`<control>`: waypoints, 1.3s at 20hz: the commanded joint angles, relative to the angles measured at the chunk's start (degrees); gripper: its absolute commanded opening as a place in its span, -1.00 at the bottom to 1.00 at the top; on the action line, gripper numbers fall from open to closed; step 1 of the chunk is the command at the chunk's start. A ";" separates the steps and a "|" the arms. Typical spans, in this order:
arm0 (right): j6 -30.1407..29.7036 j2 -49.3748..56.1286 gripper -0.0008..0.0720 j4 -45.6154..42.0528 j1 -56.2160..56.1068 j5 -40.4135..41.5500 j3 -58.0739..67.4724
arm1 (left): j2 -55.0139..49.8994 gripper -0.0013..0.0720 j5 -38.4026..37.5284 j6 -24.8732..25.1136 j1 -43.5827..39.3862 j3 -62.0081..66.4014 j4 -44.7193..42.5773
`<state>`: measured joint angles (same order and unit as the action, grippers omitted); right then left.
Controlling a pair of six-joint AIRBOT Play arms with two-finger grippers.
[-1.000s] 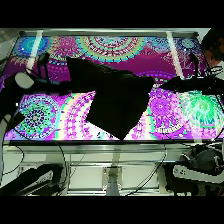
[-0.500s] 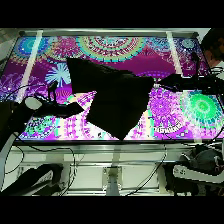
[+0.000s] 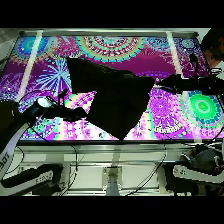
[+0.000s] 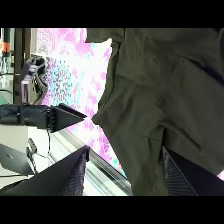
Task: Fold the clothes and pants, and hang the long-sleeved shirts on hangers.
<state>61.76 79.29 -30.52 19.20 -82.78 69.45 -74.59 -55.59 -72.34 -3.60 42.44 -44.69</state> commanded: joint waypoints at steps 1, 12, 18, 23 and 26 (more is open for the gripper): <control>0.37 0.00 0.47 0.04 0.02 -0.79 0.00 | -4.33 0.32 -0.17 2.32 0.00 -0.04 3.67; 0.37 0.00 0.47 0.07 0.02 -0.66 0.00 | -9.09 -0.89 2.45 6.49 0.00 0.04 14.88; 0.33 0.00 0.22 -3.13 0.02 -0.11 0.00 | -4.26 -0.96 1.42 7.21 0.24 3.13 15.85; 0.70 0.00 -0.92 -6.36 0.02 3.10 0.00 | 3.30 -0.96 -3.15 -8.70 0.24 13.99 -13.03; 0.74 0.00 -0.92 -6.38 0.02 4.63 0.00 | 3.93 -0.96 -12.00 -16.85 0.24 21.44 -40.81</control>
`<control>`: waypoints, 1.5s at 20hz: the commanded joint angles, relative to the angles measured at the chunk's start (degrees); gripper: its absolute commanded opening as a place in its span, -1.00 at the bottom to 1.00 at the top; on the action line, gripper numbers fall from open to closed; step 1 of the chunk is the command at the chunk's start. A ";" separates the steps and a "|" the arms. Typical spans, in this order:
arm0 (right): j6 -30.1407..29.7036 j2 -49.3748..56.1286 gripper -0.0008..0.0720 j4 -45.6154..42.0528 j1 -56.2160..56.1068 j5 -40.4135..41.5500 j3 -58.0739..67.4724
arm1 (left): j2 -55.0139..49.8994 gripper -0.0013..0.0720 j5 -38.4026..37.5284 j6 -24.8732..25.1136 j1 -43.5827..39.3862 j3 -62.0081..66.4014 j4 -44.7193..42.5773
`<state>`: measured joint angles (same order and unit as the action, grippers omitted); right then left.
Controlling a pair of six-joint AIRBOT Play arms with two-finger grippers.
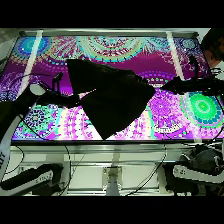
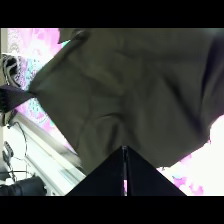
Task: Fold the clothes and pants, and hang the long-sleeved shirts on hangers.
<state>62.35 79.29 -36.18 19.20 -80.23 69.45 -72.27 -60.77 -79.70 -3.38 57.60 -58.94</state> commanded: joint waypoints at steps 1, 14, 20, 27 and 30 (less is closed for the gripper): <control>0.15 0.00 -0.92 -0.72 0.02 2.27 0.00 | 1.62 -0.96 -7.80 -10.88 0.02 8.11 -34.71; 0.15 0.00 -0.90 -1.79 -9.51 9.75 0.00 | -6.97 -0.91 7.78 -11.58 -0.15 12.90 -52.50; 0.15 0.00 -0.90 -1.09 -13.46 20.50 0.02 | -6.99 0.03 9.77 -14.21 0.26 12.90 -52.52; 3.17 0.00 -0.93 -0.90 -14.91 22.40 -0.07 | -5.16 -0.95 4.15 -14.91 0.57 12.81 -47.78; 0.94 -0.13 -0.93 7.26 -14.91 22.16 -4.55 | -1.33 -0.96 5.53 -13.55 4.02 10.43 -33.79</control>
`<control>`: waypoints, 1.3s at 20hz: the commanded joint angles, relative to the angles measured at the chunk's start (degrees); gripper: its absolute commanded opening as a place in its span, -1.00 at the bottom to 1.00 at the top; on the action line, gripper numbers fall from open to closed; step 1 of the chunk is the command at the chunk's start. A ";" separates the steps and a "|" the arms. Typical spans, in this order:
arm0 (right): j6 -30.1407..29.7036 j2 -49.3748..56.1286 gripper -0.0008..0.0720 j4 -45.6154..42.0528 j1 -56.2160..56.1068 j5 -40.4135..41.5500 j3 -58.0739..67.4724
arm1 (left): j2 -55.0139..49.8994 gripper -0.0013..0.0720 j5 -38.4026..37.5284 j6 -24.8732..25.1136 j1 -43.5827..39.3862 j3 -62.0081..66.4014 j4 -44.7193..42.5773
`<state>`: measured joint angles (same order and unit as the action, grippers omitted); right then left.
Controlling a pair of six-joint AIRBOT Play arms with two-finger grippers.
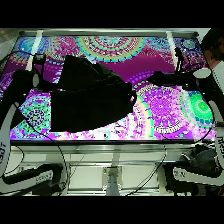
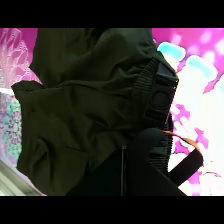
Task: Fold the clothes and pants, and hang the long-sleeved shirts on hangers.
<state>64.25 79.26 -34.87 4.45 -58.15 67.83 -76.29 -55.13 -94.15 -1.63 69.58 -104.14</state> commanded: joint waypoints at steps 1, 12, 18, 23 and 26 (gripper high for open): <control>-2.71 -0.46 -0.93 9.64 -0.17 0.09 -6.12 | 4.46 -0.96 0.00 3.39 4.04 -3.41 16.85; -10.69 -8.79 -0.92 23.61 -0.22 0.11 -34.21 | 38.38 -0.95 -4.90 10.56 20.52 -43.43 53.57; -7.89 -8.79 0.42 22.75 -0.22 0.22 -34.18 | 51.87 -0.23 -5.35 -3.52 23.78 -58.93 57.20; -7.89 -8.79 0.42 22.75 -0.22 -0.20 -34.18 | 54.64 0.20 -3.41 -13.79 23.89 -59.69 49.31; -7.91 -8.79 0.42 22.75 -0.22 -1.25 -34.18 | 54.53 0.20 2.38 -21.84 23.87 -59.71 44.17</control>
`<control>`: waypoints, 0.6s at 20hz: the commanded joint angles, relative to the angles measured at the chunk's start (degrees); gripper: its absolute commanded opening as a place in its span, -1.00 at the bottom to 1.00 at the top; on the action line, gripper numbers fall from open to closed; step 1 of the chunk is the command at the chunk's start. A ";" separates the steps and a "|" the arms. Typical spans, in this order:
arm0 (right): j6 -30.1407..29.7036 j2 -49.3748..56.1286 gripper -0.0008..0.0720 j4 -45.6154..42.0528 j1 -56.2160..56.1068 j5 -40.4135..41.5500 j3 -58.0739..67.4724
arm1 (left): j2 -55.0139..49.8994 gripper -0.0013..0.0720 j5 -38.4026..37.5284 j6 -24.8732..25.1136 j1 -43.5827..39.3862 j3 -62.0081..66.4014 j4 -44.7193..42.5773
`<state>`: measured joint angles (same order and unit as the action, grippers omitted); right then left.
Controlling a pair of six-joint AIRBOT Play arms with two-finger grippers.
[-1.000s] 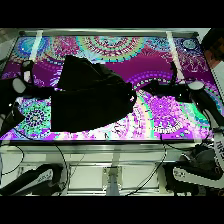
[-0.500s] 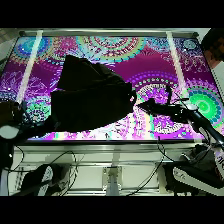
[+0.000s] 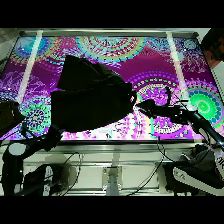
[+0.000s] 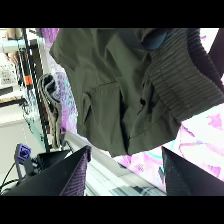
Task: Fold the clothes and pants, and hang the long-sleeved shirts on hangers.
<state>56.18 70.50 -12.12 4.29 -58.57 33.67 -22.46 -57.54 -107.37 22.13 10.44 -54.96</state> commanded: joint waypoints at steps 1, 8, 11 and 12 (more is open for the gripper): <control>0.17 -0.02 0.42 0.00 -0.07 -0.83 -0.02 | 0.68 0.20 7.56 -9.22 0.11 -0.61 -5.20; 0.31 -0.02 0.91 0.04 -0.07 -1.55 -0.02 | -4.22 0.60 13.62 -9.25 0.07 -0.66 -4.39; 0.31 -0.02 0.91 0.04 -0.07 -2.05 -0.02 | -6.93 0.60 13.03 -9.22 0.09 -0.66 -4.42; 0.31 -0.02 0.91 0.07 -0.07 -2.05 -0.02 | -7.76 0.60 13.00 -9.22 0.09 -0.66 -4.42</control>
<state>56.45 70.50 -12.10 4.29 -60.18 33.67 -27.90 -44.64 -116.33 22.17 9.80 -59.33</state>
